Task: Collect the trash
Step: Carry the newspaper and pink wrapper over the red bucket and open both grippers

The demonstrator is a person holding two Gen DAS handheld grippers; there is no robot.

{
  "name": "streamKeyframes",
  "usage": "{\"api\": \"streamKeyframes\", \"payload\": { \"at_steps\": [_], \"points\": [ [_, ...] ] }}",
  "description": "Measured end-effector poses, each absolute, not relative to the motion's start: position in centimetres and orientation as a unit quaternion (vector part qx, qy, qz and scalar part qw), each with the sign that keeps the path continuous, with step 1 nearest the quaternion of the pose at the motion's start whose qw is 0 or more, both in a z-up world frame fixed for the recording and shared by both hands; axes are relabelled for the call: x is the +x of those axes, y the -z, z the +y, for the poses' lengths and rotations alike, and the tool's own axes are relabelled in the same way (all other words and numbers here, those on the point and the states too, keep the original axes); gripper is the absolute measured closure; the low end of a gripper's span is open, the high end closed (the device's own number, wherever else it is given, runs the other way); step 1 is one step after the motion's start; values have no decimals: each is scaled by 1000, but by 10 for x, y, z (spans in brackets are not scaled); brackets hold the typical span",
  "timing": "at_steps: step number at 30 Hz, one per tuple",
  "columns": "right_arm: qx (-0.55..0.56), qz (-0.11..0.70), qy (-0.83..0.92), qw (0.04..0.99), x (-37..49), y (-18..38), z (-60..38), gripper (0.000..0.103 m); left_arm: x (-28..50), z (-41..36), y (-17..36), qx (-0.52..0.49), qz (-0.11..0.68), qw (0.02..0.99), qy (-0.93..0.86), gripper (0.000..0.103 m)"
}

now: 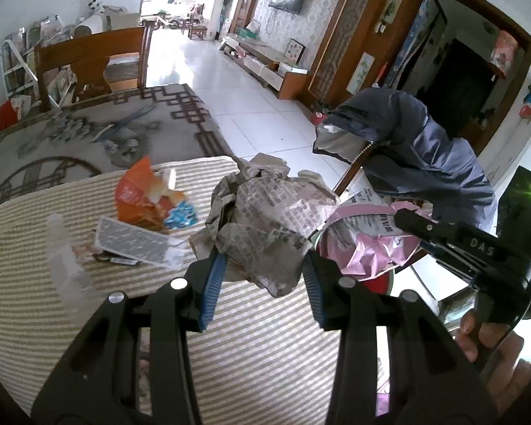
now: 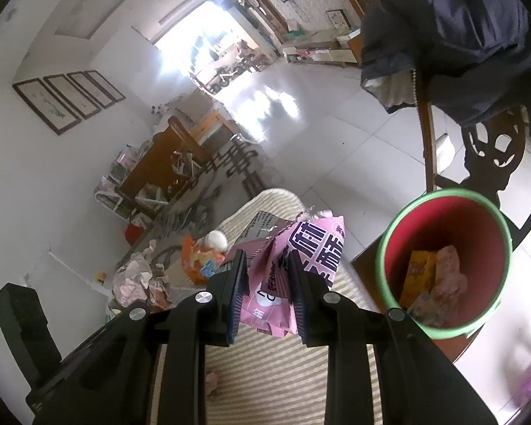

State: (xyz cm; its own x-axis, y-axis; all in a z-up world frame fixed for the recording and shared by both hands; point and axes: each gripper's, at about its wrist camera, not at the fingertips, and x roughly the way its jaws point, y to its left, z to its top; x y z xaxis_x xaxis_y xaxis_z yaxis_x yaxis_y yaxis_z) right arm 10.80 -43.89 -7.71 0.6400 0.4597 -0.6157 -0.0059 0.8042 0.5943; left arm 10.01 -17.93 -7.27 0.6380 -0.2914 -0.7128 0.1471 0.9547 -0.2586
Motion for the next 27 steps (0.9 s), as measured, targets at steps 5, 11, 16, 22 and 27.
{"api": "streamKeyframes", "payload": {
  "at_steps": [5, 11, 16, 22, 27],
  "points": [
    [291, 402, -129, 858, 117, 81, -473, 79, 112, -209, 71, -83, 410, 900, 122, 63],
    [293, 403, -116, 859, 119, 85, -508, 79, 125, -251, 70, -75, 414, 897, 136, 63],
    [272, 400, -92, 871, 118, 85, -536, 79, 136, -284, 76, -67, 424, 891, 150, 63],
    [257, 397, -72, 878, 117, 87, -561, 79, 149, -320, 89, -55, 445, 878, 170, 63],
    [268, 400, -60, 875, 117, 93, -580, 79, 155, -344, 97, -40, 457, 870, 182, 62]
  ]
}}
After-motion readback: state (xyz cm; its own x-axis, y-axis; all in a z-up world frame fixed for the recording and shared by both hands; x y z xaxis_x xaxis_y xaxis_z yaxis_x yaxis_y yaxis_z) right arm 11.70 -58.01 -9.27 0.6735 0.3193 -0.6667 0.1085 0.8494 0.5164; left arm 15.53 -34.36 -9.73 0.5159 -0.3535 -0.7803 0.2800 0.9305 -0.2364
